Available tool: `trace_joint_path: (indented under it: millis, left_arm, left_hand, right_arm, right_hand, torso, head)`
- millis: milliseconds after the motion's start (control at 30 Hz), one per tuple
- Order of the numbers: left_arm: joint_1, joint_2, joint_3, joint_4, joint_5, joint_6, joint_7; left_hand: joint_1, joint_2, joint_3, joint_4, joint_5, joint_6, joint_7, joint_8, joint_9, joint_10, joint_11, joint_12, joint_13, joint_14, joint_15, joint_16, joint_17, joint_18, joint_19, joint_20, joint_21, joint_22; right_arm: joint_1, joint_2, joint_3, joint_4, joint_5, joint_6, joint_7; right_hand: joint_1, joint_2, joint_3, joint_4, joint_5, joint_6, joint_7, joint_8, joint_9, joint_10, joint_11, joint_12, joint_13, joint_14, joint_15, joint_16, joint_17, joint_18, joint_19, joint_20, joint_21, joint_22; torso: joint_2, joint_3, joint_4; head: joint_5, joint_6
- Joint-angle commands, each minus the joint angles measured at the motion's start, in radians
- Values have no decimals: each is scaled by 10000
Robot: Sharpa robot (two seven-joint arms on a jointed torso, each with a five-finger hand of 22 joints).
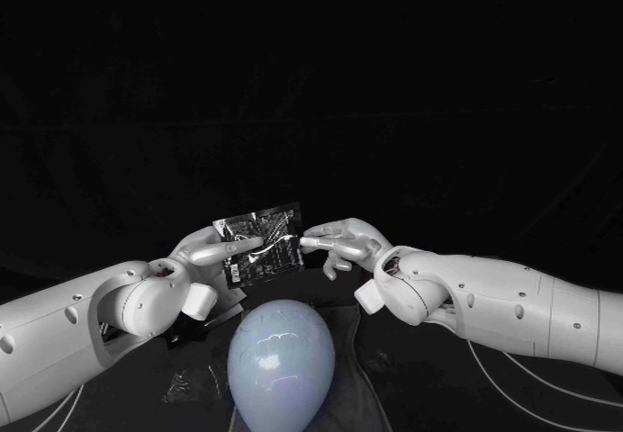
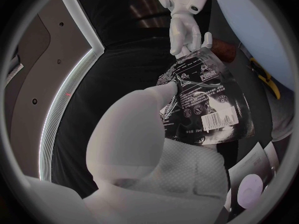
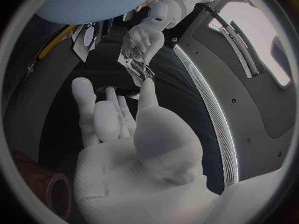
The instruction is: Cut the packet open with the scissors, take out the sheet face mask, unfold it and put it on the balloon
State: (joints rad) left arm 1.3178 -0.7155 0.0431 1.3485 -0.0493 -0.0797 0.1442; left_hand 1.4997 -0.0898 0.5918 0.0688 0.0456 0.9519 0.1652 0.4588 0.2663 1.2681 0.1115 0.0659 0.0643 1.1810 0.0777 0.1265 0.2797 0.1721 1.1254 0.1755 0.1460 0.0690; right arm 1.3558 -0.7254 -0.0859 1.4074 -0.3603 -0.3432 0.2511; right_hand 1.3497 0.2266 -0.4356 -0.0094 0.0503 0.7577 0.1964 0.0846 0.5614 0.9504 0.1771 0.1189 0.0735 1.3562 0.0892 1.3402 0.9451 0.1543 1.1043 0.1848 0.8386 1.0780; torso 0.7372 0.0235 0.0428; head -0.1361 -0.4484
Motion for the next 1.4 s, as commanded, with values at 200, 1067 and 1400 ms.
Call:
trace_joint_path:
  millis: [200,1067,1400]
  left_arm:
    - [15,37,9,58,-50,297,144]
    - [17,33,9,12,-55,257,109]
    - [18,4,8,-13,-55,223,91]
  left_hand:
    - [-6,61,6,-76,30,-21,72,46,1231,63,-16,-22,10,-41,-21,-28,14,114,-3,28,-22,16]
    - [-47,73,22,-117,30,-28,71,43,1266,62,-17,-25,9,-42,-22,-37,27,112,-6,27,-19,16]
    - [-47,73,22,-117,30,-28,71,43,1266,62,-17,-25,9,-42,-22,-37,27,112,-6,27,-19,16]
  right_arm:
    - [3,186,-4,-102,270,209,-43]
    - [-1,-14,-4,100,709,-586,936]
    - [2,-174,-2,120,736,-670,994]
  right_hand:
    - [173,236,-205,-73,-18,132,491,-44,-60,-16,-54,197,-22,117,-41,122,44,62,136,2,201,53]
    - [1589,645,3325,68,-12,2726,-773,753,-277,3130,-1254,743,7,1314,-1088,964,2261,-495,2067,-957,3004,1827]
    - [1545,639,3506,-60,-13,2771,-802,816,-254,3279,-1285,649,27,1326,-1118,962,2293,-506,2087,-989,3050,1865]
  torso:
    - [-1,5,-5]
    - [-7,8,-14]
    - [-11,8,-15]
  head:
    - [-4,4]
    - [-77,10]
    - [-89,4]
